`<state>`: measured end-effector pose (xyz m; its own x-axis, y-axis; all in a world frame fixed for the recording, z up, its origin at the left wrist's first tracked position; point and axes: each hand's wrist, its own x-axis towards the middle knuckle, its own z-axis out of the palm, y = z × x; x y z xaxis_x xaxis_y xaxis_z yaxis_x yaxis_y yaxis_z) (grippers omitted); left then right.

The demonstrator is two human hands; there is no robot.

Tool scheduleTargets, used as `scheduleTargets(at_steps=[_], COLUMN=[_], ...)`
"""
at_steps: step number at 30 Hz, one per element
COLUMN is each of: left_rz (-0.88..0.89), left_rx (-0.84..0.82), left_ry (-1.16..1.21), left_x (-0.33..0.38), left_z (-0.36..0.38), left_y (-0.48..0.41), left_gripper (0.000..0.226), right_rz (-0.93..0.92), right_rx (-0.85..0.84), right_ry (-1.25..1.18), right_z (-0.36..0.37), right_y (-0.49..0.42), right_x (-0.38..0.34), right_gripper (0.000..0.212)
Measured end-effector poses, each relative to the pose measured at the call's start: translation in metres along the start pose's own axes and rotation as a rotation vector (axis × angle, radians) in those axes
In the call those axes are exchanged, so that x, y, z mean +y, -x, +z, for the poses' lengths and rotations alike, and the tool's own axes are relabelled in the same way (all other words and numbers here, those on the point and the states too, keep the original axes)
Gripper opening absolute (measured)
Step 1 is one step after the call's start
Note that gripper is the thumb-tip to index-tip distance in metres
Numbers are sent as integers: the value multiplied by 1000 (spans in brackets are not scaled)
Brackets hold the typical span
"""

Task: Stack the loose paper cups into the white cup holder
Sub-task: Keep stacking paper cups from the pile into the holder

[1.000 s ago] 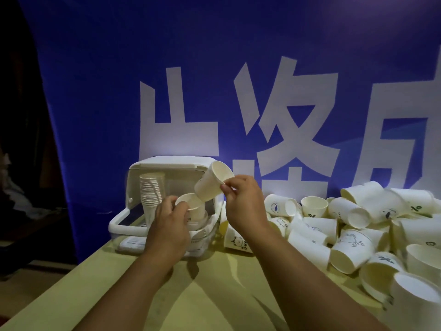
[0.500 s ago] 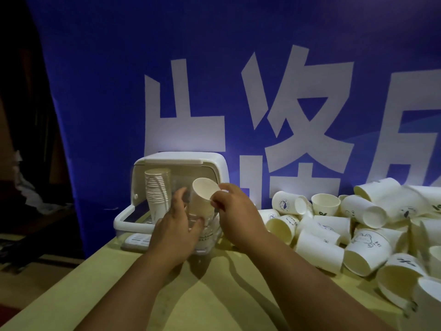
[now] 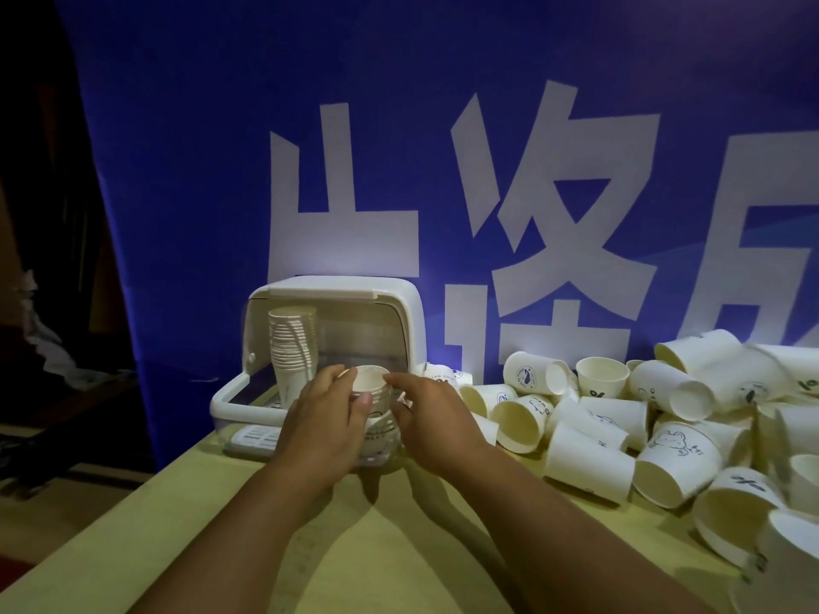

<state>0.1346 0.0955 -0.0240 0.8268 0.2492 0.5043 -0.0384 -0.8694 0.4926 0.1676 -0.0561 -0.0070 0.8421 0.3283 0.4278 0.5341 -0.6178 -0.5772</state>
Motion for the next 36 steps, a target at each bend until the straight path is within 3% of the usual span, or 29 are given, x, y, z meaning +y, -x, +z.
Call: scheduleTargets(at_steps=[7,10,13,17,19,21,25,30,36], left_rz=[237,305,363,209,126,18,-224,-274,-48], left_rx=[256,125,-55,-251,-302,-377,-479,-393,-14], left_ry=[-85,-18,-46,26,109,276,675,835,685], left_x=[29,54,70,76,74,72,66,62,69], left_z=[-2,7,21,38,44,49,53,49,13], left_y=[9,22,34,44,42,39,35,30,24], left_gripper=[30,27,40,59,58,50,37,20,12], right_rz=[63,183,292,453,495,499,547,536,341], right_rx=[148,80,-26,-258,-344,-428,-406,-378,-235], right_ry=[99,253,434,540,563,618,550,532,437], right_z=[-43,-75,-108,-134,-137,-138,-139,-146,-170], right_y=[-4,-5,0,6,9,10,12,13,19], right_x=[7,18,36,56,62,69,80,76,47], right_gripper=[8,14,33,58,67,69,61,63,36])
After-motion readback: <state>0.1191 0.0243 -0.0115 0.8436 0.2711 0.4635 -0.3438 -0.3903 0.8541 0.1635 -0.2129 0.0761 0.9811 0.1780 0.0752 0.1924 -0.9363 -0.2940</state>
